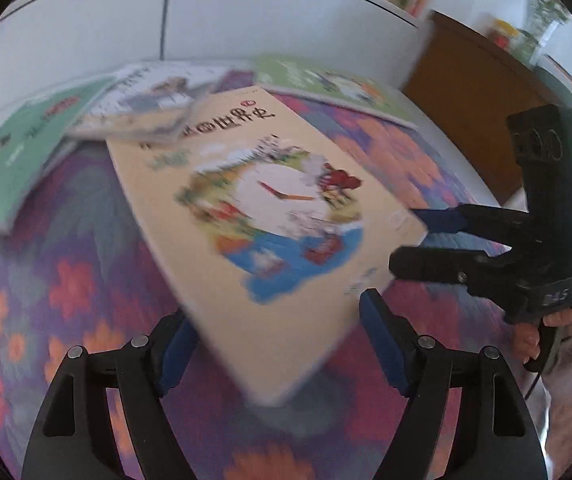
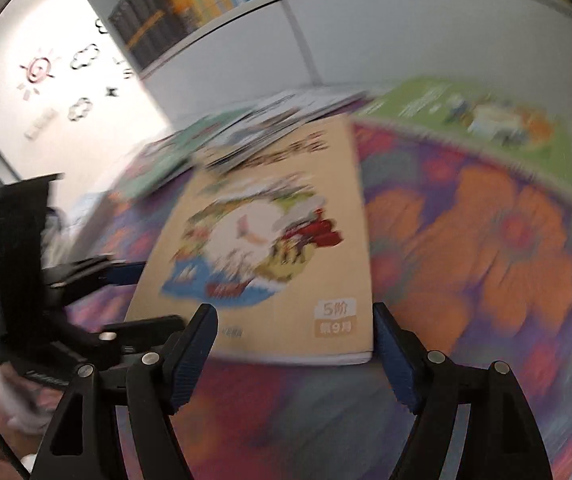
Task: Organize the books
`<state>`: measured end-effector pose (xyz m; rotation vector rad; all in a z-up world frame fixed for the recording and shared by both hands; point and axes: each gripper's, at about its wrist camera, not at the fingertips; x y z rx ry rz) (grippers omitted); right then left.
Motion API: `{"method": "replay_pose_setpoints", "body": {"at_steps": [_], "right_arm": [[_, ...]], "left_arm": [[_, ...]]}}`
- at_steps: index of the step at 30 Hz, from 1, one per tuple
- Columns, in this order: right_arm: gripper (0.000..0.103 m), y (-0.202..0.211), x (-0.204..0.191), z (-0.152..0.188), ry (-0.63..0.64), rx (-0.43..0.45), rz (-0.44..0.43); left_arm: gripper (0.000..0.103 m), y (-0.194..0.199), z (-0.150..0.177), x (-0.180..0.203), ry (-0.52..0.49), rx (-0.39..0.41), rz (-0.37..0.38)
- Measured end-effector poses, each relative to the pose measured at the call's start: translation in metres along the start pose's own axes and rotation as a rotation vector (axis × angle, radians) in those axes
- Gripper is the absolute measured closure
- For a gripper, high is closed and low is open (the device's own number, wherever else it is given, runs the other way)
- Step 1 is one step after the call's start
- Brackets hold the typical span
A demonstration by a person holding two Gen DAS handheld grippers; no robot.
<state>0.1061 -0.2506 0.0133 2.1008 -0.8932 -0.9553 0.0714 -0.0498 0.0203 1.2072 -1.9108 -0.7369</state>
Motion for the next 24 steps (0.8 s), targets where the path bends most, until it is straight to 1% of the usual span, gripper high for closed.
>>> {"method": "replay_pose_setpoints", "body": {"at_steps": [1, 3, 4, 6, 7, 8, 9, 10, 12, 16, 17, 19, 21, 24], "right_arm": [[0.027, 0.004, -0.008, 0.01, -0.019, -0.019, -0.037], [0.027, 0.008, -0.02, 0.023, -0.012, -0.039, -0.04], [0.027, 0.011, -0.028, 0.032, -0.005, -0.059, -0.059], [0.029, 0.016, -0.031, 0.042, -0.021, -0.093, -0.134], [0.029, 0.017, -0.03, 0.042, -0.035, -0.1, -0.154], [0.029, 0.019, -0.025, 0.043, -0.069, -0.101, -0.17], [0.03, 0.019, -0.019, 0.042, -0.096, -0.098, -0.174], [0.03, 0.016, -0.013, 0.038, -0.125, -0.098, -0.18], [0.032, 0.009, 0.0, 0.029, -0.175, -0.097, -0.22], [0.032, -0.017, 0.026, 0.001, -0.278, -0.104, -0.343], [0.032, -0.019, 0.031, -0.002, -0.294, -0.11, -0.36], [0.036, -0.026, 0.039, -0.01, -0.319, -0.122, -0.374], [0.04, -0.028, 0.042, -0.014, -0.315, -0.135, -0.379], [0.044, -0.033, 0.048, -0.019, -0.323, -0.15, -0.39]], "left_arm": [[0.028, 0.004, 0.005, 0.0, -0.009, -0.009, 0.004], [0.028, 0.013, 0.019, -0.003, -0.004, -0.027, 0.035], [0.028, 0.019, 0.027, -0.002, 0.001, -0.031, 0.046], [0.032, 0.027, 0.035, -0.006, 0.012, -0.037, 0.055], [0.035, 0.029, 0.036, -0.011, 0.027, -0.044, 0.056], [0.04, 0.029, 0.035, -0.016, 0.04, -0.05, 0.058], [0.042, 0.027, 0.033, -0.021, 0.061, -0.064, 0.065], [0.044, 0.026, 0.029, -0.023, 0.079, -0.071, 0.067], [0.047, 0.021, 0.022, -0.026, 0.098, -0.082, 0.055], [0.049, 0.013, 0.01, -0.034, 0.135, -0.094, 0.065], [0.05, 0.012, 0.008, -0.037, 0.141, -0.094, 0.07], [0.05, 0.009, 0.002, -0.044, 0.161, -0.104, 0.093], [0.05, 0.007, -0.003, -0.051, 0.178, -0.118, 0.121], [0.055, 0.003, -0.01, -0.065, 0.224, -0.128, 0.151]]}}
Point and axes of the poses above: each gripper's, at about its wrist camera, not at the fingertips, and y roughly against the way its jaws point, x to its right, z to its underside, and after that the axes turned 1 degree about x, right-handed
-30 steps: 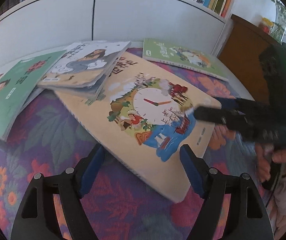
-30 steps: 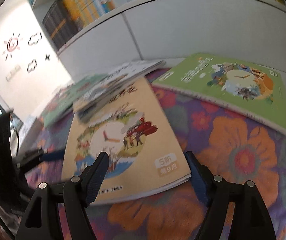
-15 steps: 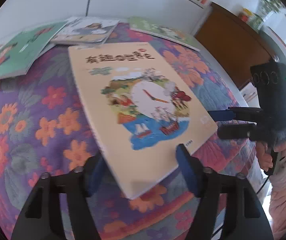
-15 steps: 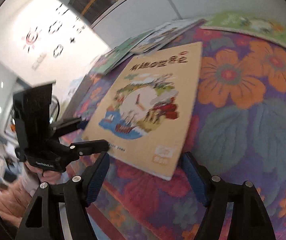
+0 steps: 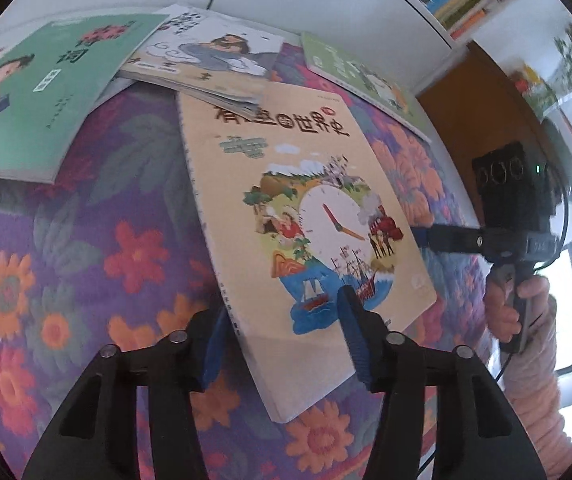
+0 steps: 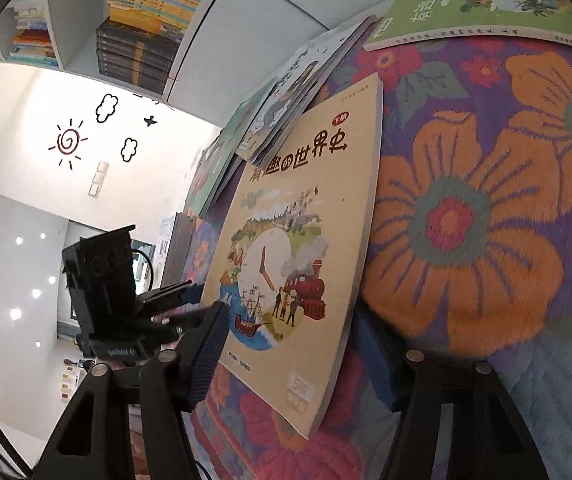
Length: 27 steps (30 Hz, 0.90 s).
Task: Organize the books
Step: 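Lift the orange book upright by its edge with the right gripper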
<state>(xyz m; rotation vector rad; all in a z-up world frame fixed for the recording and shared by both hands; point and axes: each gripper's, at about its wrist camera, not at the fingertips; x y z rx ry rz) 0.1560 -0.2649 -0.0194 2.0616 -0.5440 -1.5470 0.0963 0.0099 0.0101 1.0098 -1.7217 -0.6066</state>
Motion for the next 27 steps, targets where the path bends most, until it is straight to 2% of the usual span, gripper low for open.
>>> {"method": "replay_pose_setpoints", "body": {"at_steps": [5, 10, 13, 14, 15, 16, 18, 22, 25, 27], "right_arm": [[0.046, 0.0, 0.003, 0.003, -0.013, 0.003, -0.004], [0.047, -0.003, 0.001, -0.012, 0.005, 0.002, 0.019], [0.069, -0.007, 0.001, -0.015, 0.03, 0.033, 0.078], [0.082, -0.007, 0.005, -0.015, 0.023, 0.044, 0.089], [0.084, -0.007, 0.011, -0.016, 0.007, 0.05, 0.072], [0.085, -0.005, 0.018, -0.015, -0.017, 0.051, 0.036], [0.086, -0.002, 0.023, -0.014, -0.031, 0.054, 0.025], [0.085, -0.002, 0.016, -0.013, -0.014, 0.057, 0.075], [0.083, -0.002, 0.008, -0.009, 0.022, 0.07, 0.117], [0.083, -0.008, 0.002, -0.015, 0.031, 0.066, 0.115]], "left_arm": [[0.059, -0.005, -0.014, -0.005, 0.026, -0.003, 0.001], [0.057, -0.009, -0.012, 0.013, -0.053, 0.029, -0.099], [0.056, -0.011, -0.01, 0.018, -0.085, 0.048, -0.137], [0.056, -0.012, -0.009, 0.02, -0.094, 0.054, -0.145], [0.055, -0.012, -0.008, 0.02, -0.099, 0.056, -0.148], [0.055, -0.012, -0.007, 0.021, -0.104, 0.062, -0.153], [0.055, -0.011, -0.007, 0.02, -0.101, 0.068, -0.158], [0.056, -0.009, -0.006, 0.016, -0.09, 0.088, -0.136], [0.056, -0.009, -0.001, 0.018, -0.122, 0.114, -0.133], [0.056, -0.009, 0.0, 0.018, -0.121, 0.125, -0.129]]}}
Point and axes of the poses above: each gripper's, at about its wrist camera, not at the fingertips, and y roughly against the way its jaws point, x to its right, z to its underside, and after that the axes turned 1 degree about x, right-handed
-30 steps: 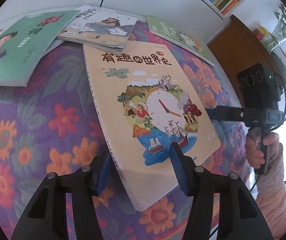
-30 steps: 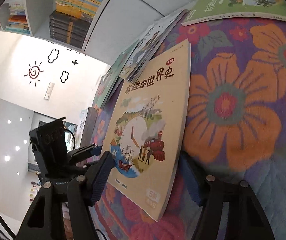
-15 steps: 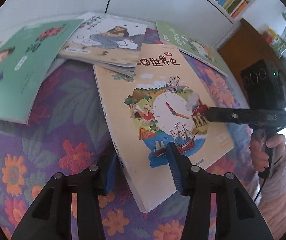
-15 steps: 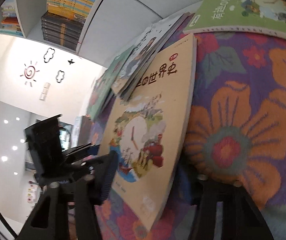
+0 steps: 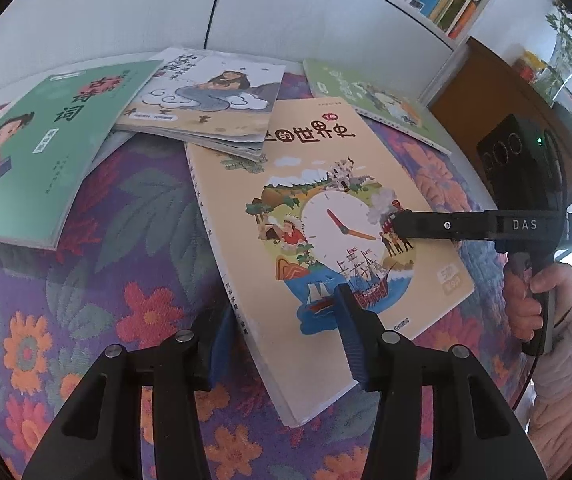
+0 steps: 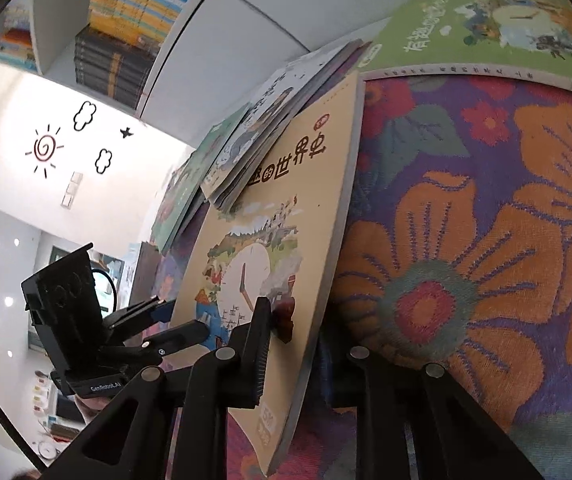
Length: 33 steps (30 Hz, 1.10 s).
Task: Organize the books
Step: 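Lift the orange book upright by its edge with the right gripper, then grasp the orange book with the left gripper while the right gripper releases it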
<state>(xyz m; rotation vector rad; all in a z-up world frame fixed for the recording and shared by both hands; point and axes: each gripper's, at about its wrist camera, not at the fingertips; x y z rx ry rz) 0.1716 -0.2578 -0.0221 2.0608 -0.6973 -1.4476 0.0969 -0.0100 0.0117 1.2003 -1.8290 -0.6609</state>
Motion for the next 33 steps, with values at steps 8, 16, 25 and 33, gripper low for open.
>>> {"method": "replay_pose_setpoints", "body": {"at_steps": [8, 16, 25, 33], "right_arm": [[0.082, -0.002, -0.01, 0.002, 0.014, 0.023, 0.047], [0.082, 0.004, -0.039, 0.018, 0.111, 0.006, 0.139], [0.081, 0.017, -0.069, 0.056, 0.213, -0.005, 0.165], [0.081, 0.035, -0.096, 0.086, 0.286, 0.026, 0.18]], "left_arm": [[0.057, 0.002, 0.0, 0.004, 0.004, 0.016, -0.022], [0.057, 0.011, 0.011, 0.012, 0.002, -0.022, -0.025], [0.057, 0.032, 0.035, 0.024, -0.015, -0.034, -0.002], [0.057, 0.059, 0.052, 0.039, -0.041, -0.011, 0.007]]}}
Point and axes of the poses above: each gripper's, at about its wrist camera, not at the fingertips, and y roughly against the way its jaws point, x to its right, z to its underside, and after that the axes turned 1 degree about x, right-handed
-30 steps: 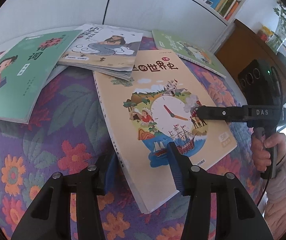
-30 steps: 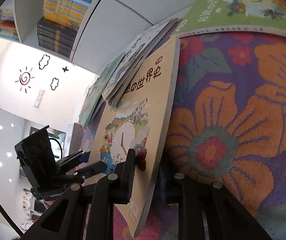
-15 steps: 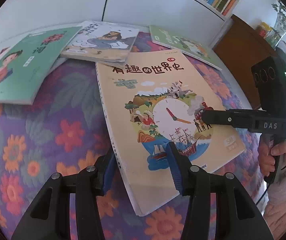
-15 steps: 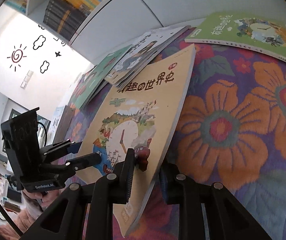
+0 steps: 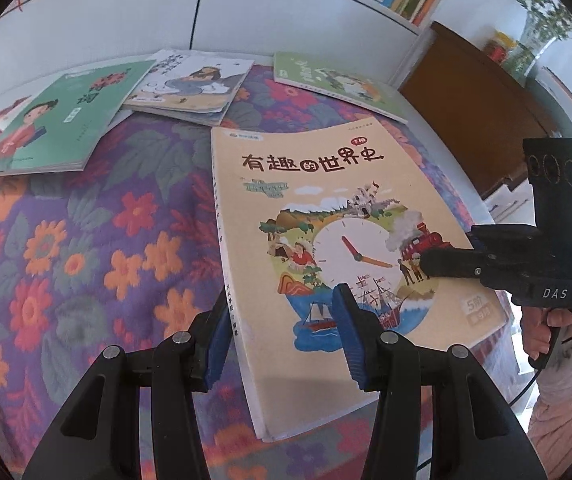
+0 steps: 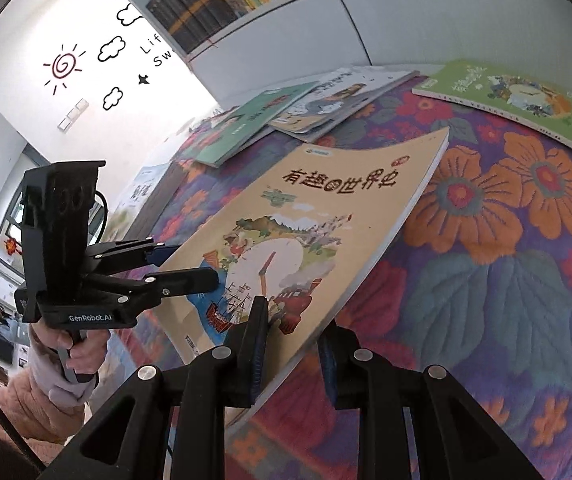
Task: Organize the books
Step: 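Grasp the orange book with the left gripper while the right gripper releases it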
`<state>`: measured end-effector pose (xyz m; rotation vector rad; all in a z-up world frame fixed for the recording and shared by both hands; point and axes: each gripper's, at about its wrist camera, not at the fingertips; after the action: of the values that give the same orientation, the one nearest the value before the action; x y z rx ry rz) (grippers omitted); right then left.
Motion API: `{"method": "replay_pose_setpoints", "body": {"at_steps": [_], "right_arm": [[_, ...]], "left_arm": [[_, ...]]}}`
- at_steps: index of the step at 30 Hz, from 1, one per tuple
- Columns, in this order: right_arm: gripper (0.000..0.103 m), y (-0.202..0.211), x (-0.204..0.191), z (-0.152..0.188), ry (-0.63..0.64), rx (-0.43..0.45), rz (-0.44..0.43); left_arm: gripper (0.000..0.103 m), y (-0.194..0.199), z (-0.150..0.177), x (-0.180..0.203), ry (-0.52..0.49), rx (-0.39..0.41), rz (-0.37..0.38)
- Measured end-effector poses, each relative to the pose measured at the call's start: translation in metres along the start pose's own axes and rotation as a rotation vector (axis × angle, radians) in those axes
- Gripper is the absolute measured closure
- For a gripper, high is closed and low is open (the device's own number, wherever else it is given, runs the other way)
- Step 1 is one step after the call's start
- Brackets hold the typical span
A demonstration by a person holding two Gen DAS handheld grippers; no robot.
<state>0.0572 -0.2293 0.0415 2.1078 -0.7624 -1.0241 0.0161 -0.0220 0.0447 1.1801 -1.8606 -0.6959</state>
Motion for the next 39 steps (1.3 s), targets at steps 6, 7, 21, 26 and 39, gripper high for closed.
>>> {"method": "replay_pose_setpoints", "body": {"at_steps": [6, 7, 21, 26, 39], "right_arm": [[0.081, 0.014, -0.02, 0.015, 0.035, 0.039, 0.016], [0.081, 0.018, -0.024, 0.018, 0.04, 0.048, 0.018], [0.081, 0.028, -0.073, 0.012, 0.094, 0.094, 0.01], [0.08, 0.023, -0.093, -0.001, 0.126, 0.107, 0.006], [0.08, 0.003, -0.156, -0.033, 0.236, 0.142, -0.002]], "left_arm": [[0.057, 0.019, 0.009, 0.006, -0.021, 0.026, -0.004], [0.057, 0.023, 0.01, 0.006, -0.023, 0.031, -0.007], [0.057, 0.074, 0.015, -0.014, -0.023, 0.101, -0.031], [0.057, 0.092, 0.014, -0.03, -0.013, 0.127, -0.034], [0.057, 0.145, 0.017, -0.081, 0.053, 0.221, -0.067]]}}
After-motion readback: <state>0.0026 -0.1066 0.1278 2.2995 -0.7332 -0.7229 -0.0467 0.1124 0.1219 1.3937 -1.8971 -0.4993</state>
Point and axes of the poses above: each gripper's, at about its wrist camera, not at the fingertips, and y roughly against the way its jaws point, x to its right, z to its underside, and after that the axes turned 1 degree about x, right-handed
